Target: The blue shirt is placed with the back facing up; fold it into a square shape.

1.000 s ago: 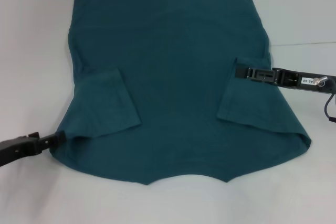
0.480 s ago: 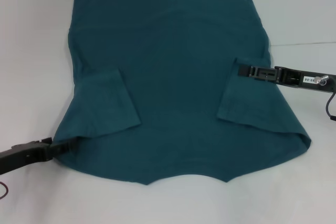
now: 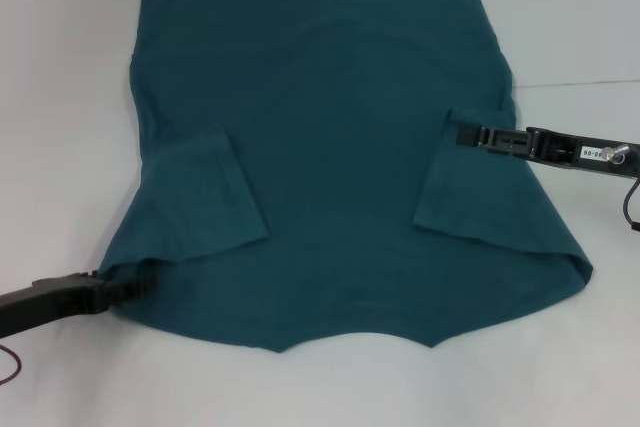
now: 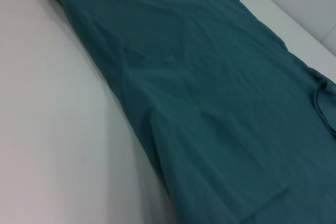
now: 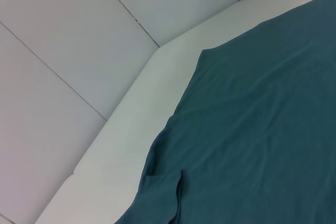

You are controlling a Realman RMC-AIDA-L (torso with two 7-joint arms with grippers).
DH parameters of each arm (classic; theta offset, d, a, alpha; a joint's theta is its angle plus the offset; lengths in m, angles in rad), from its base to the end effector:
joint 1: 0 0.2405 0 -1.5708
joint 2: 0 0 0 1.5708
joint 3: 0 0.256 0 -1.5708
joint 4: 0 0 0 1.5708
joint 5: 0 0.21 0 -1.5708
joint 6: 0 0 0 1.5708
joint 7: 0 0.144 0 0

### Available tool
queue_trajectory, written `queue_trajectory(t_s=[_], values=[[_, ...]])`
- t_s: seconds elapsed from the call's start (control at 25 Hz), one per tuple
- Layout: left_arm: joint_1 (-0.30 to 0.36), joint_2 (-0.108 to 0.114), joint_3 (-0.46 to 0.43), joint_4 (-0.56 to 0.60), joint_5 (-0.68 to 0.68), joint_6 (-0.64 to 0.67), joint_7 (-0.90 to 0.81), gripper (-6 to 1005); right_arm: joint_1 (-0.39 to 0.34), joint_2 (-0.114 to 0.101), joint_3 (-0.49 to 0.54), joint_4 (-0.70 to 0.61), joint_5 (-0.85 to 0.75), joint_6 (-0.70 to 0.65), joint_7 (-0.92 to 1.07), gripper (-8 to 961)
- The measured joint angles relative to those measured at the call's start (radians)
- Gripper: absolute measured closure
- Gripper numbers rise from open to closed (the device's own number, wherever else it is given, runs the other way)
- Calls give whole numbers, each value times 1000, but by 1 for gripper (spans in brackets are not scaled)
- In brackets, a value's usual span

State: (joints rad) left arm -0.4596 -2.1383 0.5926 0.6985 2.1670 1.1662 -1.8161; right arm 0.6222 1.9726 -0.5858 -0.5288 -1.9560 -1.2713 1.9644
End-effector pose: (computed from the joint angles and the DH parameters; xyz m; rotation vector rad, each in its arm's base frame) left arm -0.3316 0.3369 -0.0040 -2.1970 -1.3184 -0.4748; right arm 0.2849 0.3914 0.0435 -2.1878 1.4095 0.8139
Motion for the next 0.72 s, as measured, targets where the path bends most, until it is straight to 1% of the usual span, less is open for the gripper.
queue_trajectory(t_s=[0.12,0.36,0.56,0.72], values=[[0,0,-3,8,0,-1,0,184,-1,0,0,1,1,0,-2,37],[-2,0,-6,17,0,-4,-11,406,-1,0,0,2,3,3,-4,38],[-2,1,-8,22,0,1,-12,640,2,0,3,0,5,8,5,37],[-2,1,-7,31,-1,10,-20,727,3,2,15,4,5,24,8,37]])
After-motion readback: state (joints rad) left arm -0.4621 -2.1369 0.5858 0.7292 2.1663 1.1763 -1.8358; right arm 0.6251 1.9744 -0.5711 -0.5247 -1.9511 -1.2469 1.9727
